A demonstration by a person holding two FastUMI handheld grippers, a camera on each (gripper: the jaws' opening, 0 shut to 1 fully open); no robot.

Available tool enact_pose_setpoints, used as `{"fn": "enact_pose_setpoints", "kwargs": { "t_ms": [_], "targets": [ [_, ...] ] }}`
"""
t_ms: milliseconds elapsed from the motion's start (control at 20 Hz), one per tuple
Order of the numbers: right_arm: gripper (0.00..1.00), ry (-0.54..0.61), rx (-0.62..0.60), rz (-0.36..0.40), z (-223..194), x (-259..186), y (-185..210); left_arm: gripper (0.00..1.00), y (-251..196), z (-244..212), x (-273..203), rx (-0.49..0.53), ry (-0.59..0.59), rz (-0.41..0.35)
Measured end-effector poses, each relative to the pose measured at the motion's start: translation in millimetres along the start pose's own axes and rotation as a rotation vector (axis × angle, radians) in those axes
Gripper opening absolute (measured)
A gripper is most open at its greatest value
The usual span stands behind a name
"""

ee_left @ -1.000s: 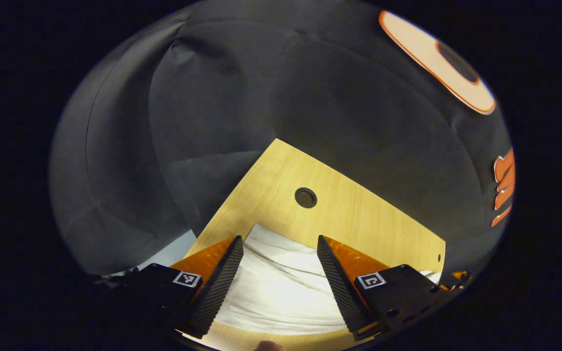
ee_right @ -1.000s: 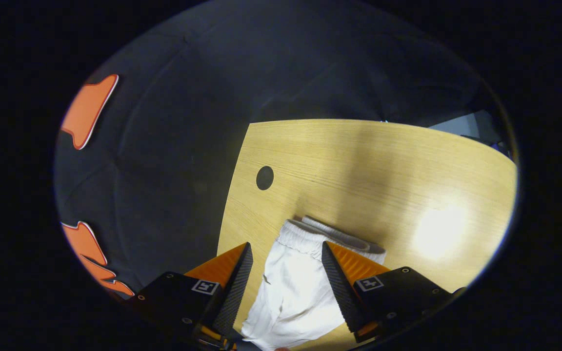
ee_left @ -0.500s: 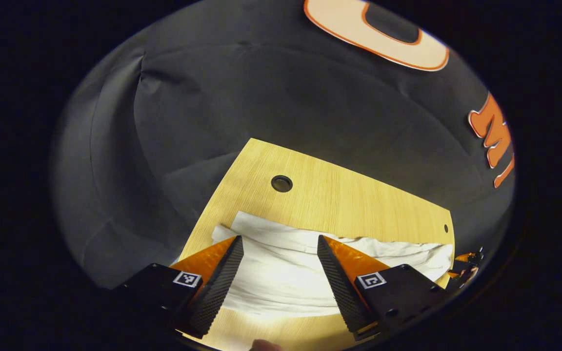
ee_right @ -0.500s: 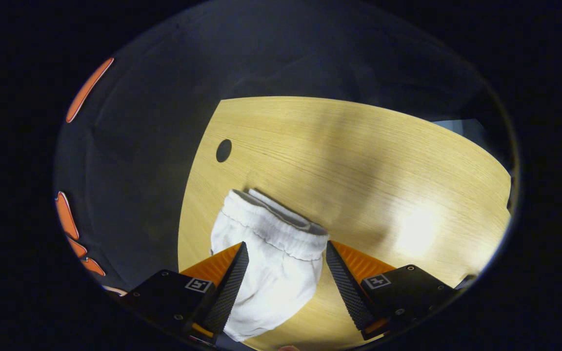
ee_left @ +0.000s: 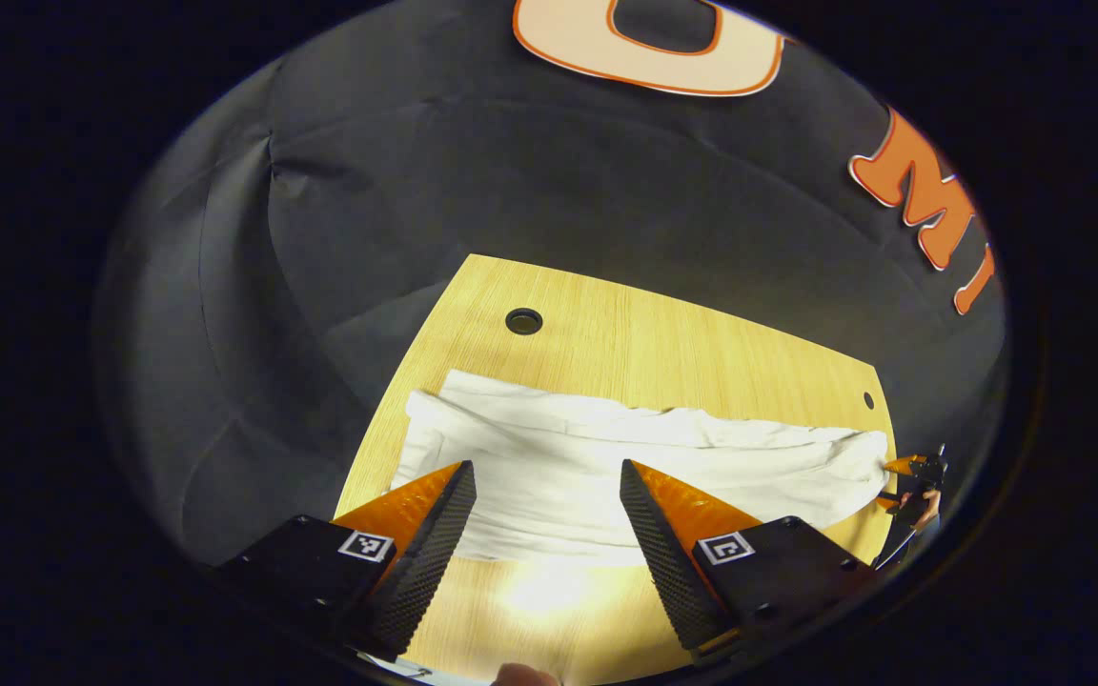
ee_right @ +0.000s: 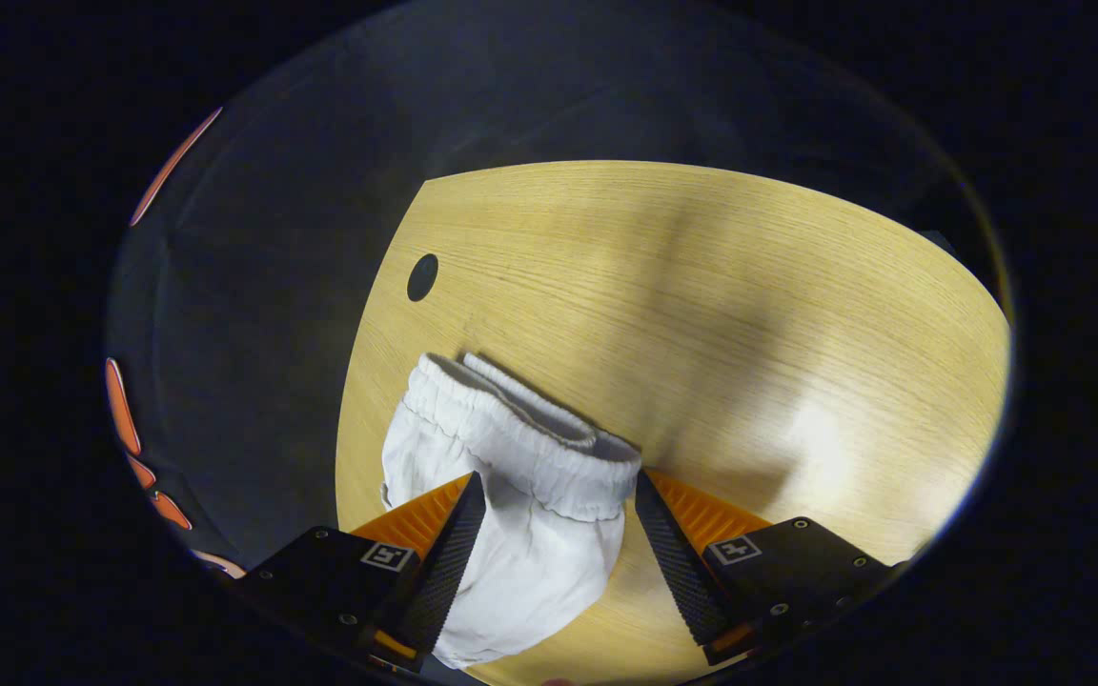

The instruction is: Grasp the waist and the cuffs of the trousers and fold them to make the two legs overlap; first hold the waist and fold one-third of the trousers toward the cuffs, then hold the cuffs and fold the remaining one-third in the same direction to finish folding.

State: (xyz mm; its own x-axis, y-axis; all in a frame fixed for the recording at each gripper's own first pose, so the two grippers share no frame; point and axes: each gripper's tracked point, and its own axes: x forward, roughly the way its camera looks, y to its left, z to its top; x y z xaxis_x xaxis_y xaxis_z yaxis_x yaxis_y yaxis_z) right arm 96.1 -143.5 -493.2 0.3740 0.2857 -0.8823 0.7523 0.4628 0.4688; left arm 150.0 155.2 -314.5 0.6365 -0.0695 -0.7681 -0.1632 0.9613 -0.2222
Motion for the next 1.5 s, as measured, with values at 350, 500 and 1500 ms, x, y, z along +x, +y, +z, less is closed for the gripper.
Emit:
{"fn": "enact_pose_setpoints", "kwargs": {
  "t_ms": [350,500,1500],
  "targets": [
    [0.47,-0.036,0.185,0.103,6.1,10.2,-13.0,1.0,-21.7,-42.9,-25.3,-0.023,0.014,0.001],
    [0.2,-0.072,0.118,0.124,9.6,15.8,-10.7,1.0,-19.9,-65.6,-29.8,-0.032,0.04,0.017],
    [0.06,-0.293,-0.079,0.214,-40.2,-77.7,64.1,1.0,-38.3,-86.7,-57.8,0.07,0.015,-0.106]
  ]
}}
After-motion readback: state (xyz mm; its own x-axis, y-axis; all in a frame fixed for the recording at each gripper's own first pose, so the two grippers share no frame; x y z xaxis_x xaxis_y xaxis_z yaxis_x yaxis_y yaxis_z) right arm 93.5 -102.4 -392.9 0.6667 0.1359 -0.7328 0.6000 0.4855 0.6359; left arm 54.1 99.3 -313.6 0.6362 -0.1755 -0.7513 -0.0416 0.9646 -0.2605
